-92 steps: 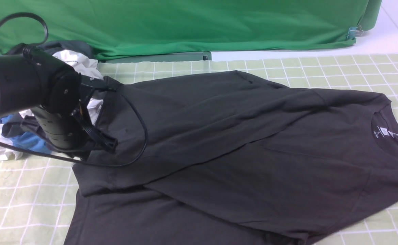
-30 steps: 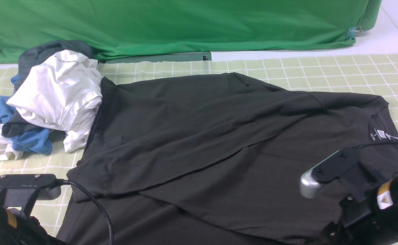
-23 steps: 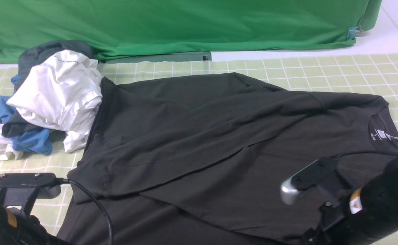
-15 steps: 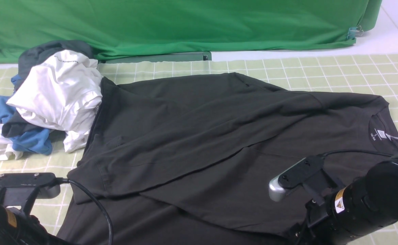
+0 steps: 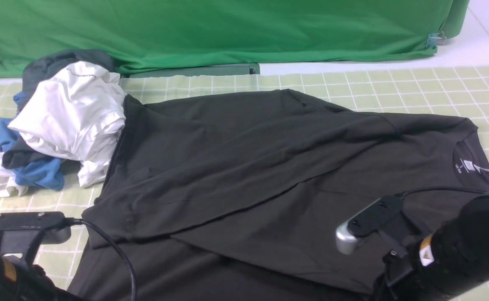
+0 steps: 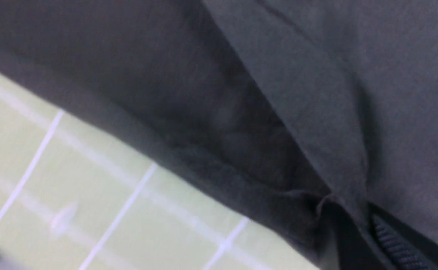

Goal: Fold a long-sleeved shirt over a green coffee tablecloth.
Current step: 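Fold the black garment in half by bringing its near edge over to the far edge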

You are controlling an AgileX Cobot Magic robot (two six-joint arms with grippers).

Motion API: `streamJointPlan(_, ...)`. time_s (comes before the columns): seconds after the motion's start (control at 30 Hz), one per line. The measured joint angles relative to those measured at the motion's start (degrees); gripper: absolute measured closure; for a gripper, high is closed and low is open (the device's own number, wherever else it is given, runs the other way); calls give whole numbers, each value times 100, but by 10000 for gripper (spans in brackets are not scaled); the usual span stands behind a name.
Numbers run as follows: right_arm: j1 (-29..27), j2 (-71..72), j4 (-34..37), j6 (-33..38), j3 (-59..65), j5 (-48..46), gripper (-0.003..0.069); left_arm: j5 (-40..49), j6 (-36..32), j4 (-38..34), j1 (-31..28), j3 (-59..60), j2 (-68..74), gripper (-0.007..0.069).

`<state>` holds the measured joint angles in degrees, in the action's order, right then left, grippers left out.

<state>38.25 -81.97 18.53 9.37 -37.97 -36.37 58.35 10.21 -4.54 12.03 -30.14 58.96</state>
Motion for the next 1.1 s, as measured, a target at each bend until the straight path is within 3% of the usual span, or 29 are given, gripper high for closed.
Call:
streamJointPlan(0.17,0,568,18,0,-5,-775,637,157,177,-11,0,0,-490,614)
streamJointPlan(0.4,0,876,-190,11,-259,-1051,637,125,444,207,0,-641,-489,614)
streamJointPlan(0.63,-13,865,-1187,-282,-1197,-1214,638,-163,694,769,0,-1835,367,614)
streamJointPlan(0.8,-418,626,-1456,-212,-2038,-1310,638,-481,739,841,-56,-2649,1247,614)
streamJointPlan(1.1,-1365,-758,-1448,292,-3696,-1525,638,-744,308,454,-654,-4391,3113,614)
